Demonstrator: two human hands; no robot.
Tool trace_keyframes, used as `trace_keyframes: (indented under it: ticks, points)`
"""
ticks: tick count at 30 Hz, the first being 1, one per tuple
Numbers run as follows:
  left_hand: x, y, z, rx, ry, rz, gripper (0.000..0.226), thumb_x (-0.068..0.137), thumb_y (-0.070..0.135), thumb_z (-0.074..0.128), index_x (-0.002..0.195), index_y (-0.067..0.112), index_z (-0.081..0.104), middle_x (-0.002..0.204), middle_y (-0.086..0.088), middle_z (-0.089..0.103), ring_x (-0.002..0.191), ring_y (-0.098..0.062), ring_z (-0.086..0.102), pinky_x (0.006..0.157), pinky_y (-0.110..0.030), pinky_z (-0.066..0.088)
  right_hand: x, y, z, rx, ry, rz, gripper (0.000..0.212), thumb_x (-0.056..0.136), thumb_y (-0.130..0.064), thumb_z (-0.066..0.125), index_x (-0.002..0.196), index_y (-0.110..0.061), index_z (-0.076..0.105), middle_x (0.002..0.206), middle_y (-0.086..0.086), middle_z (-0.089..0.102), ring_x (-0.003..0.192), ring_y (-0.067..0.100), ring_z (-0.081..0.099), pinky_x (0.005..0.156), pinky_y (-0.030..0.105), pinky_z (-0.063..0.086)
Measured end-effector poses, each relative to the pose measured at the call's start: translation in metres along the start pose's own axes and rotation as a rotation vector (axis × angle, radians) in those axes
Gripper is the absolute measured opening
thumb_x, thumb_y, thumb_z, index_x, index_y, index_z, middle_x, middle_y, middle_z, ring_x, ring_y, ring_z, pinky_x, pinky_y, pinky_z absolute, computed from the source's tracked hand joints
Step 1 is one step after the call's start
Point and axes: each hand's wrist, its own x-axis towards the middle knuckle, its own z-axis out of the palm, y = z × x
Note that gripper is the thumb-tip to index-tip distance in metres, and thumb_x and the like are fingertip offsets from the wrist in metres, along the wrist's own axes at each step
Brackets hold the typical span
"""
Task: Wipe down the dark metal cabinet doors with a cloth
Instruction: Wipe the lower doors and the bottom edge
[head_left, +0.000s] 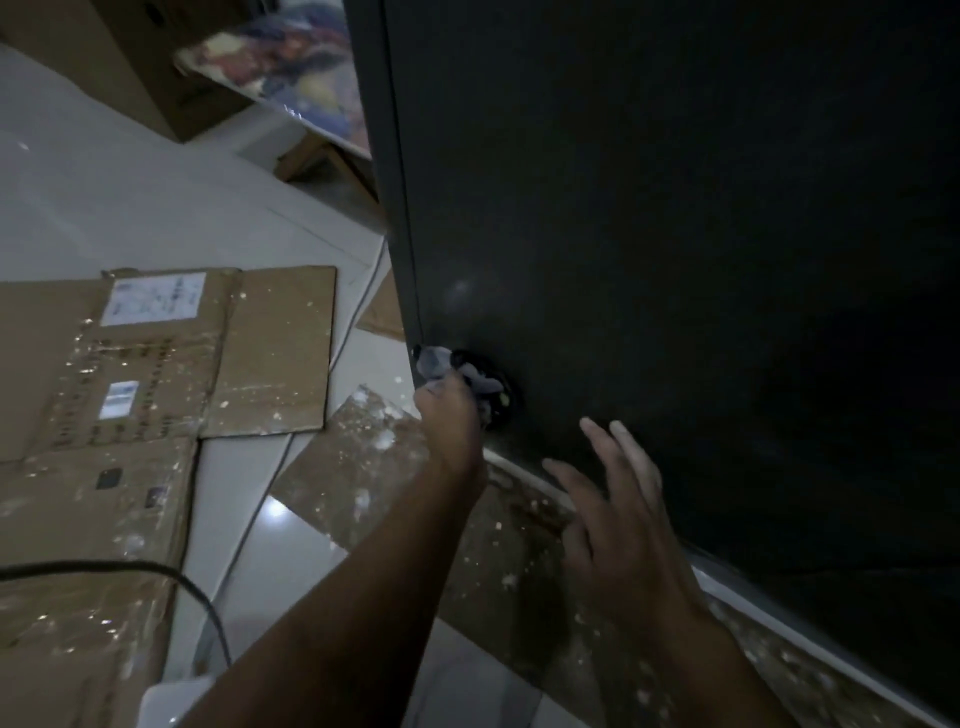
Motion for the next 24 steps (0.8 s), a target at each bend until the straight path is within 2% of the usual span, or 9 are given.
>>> trace_keyframes:
  ticks: [3, 6, 9, 11, 14, 17, 19, 21, 24]
  points:
    - [-0.052, 0.037, 0.018, 0.019, 0.000, 0.159, 0.030, 0.103, 0.030, 0.046, 0.122, 0.007, 0.044, 0.105, -0.008, 0.059, 0.090, -0.016, 0.059, 0.070, -0.028, 0.049, 0.004, -0.010, -0.042, -0.097, -0.074, -0.008, 0.062, 0.080, -0.021, 0.073, 0.138, -0.029, 0.054, 0.160, 0.005, 0.027, 0.147, 0.023, 0.019, 0.113, 0.049, 0.033]
    - [-0.097, 0.076, 0.032, 0.098, -0.031, 0.250, 0.030, 0.102, 0.045, 0.043, 0.116, 0.020, 0.033, 0.105, 0.001, 0.051, 0.087, -0.006, 0.052, 0.065, -0.024, 0.041, -0.001, -0.017, -0.082, -0.072, -0.097, 0.050, 0.068, 0.093, -0.026, 0.057, 0.153, -0.038, 0.027, 0.163, -0.004, 0.013, 0.146, 0.016, 0.006, 0.120, 0.039, 0.025]
    - [-0.127, 0.095, 0.040, 0.195, -0.161, 0.221, 0.035, 0.101, 0.055, 0.035, 0.113, 0.024, 0.025, 0.119, -0.004, 0.048, 0.093, -0.012, 0.053, 0.074, -0.029, 0.045, -0.004, -0.029, -0.112, -0.043, 0.055, 0.045, 0.086, 0.080, -0.020, 0.071, 0.152, -0.034, 0.027, 0.154, -0.002, 0.024, 0.139, 0.019, 0.017, 0.107, 0.043, 0.044]
    - [-0.148, 0.100, 0.045, 0.314, -0.243, 0.163, 0.037, 0.101, 0.059, 0.028, 0.111, 0.024, 0.024, 0.116, -0.004, 0.049, 0.095, -0.015, 0.052, 0.089, -0.038, 0.044, -0.003, -0.036, -0.122, -0.089, 0.135, 0.003, 0.099, 0.068, -0.022, 0.081, 0.152, -0.025, 0.028, 0.153, 0.005, 0.029, 0.138, 0.023, 0.024, 0.102, 0.043, 0.047]
    - [-0.169, 0.099, 0.053, 0.598, -0.349, 0.112, 0.037, 0.101, 0.060, 0.019, 0.108, 0.025, 0.029, 0.107, -0.001, 0.052, 0.100, -0.018, 0.048, 0.096, -0.040, 0.029, 0.001, -0.038, -0.133, -0.156, 0.263, -0.042, 0.103, 0.067, -0.022, 0.086, 0.152, -0.011, 0.028, 0.155, 0.011, 0.028, 0.143, 0.027, 0.025, 0.111, 0.047, 0.037]
    - [-0.177, 0.106, 0.053, 0.678, -0.491, 0.047, 0.048, 0.100, 0.060, 0.019, 0.119, 0.021, 0.038, 0.131, -0.010, 0.056, 0.119, -0.022, 0.051, 0.112, -0.044, 0.028, 0.000, -0.026, -0.136, -0.361, 0.299, -0.085, 0.107, 0.067, -0.025, 0.086, 0.152, -0.004, 0.026, 0.154, 0.018, 0.028, 0.142, 0.032, 0.030, 0.117, 0.049, 0.031]
    - [-0.180, 0.118, 0.045, 0.731, -0.630, 0.060, 0.048, 0.103, 0.056, 0.021, 0.131, 0.021, 0.039, 0.143, -0.005, 0.046, 0.124, -0.016, 0.047, 0.110, -0.037, 0.030, 0.001, -0.019, -0.139, -0.503, 0.312, -0.130, 0.108, 0.069, -0.031, 0.084, 0.154, -0.005, 0.023, 0.155, 0.019, 0.026, 0.143, 0.033, 0.030, 0.118, 0.053, 0.025]
    - [-0.180, 0.133, 0.034, 0.710, -0.797, 0.031, 0.030, 0.105, 0.048, 0.029, 0.124, 0.031, 0.045, 0.133, 0.006, 0.052, 0.115, -0.006, 0.049, 0.103, -0.028, 0.035, 0.007, -0.017, -0.145, -0.600, 0.353, -0.148, 0.104, 0.073, -0.036, 0.078, 0.156, -0.007, 0.022, 0.159, 0.018, 0.021, 0.147, 0.033, 0.023, 0.118, 0.056, 0.020]
    - [-0.168, 0.153, 0.015, 0.760, -0.874, -0.008, 0.033, 0.101, 0.046, 0.045, 0.116, 0.023, 0.065, 0.117, -0.003, 0.069, 0.110, -0.017, 0.063, 0.107, -0.044, 0.044, 0.019, -0.019, -0.159, -0.799, 0.259, -0.202, 0.101, 0.079, -0.039, 0.072, 0.157, -0.009, 0.015, 0.166, 0.013, 0.001, 0.153, 0.029, 0.003, 0.117, 0.067, 0.005]
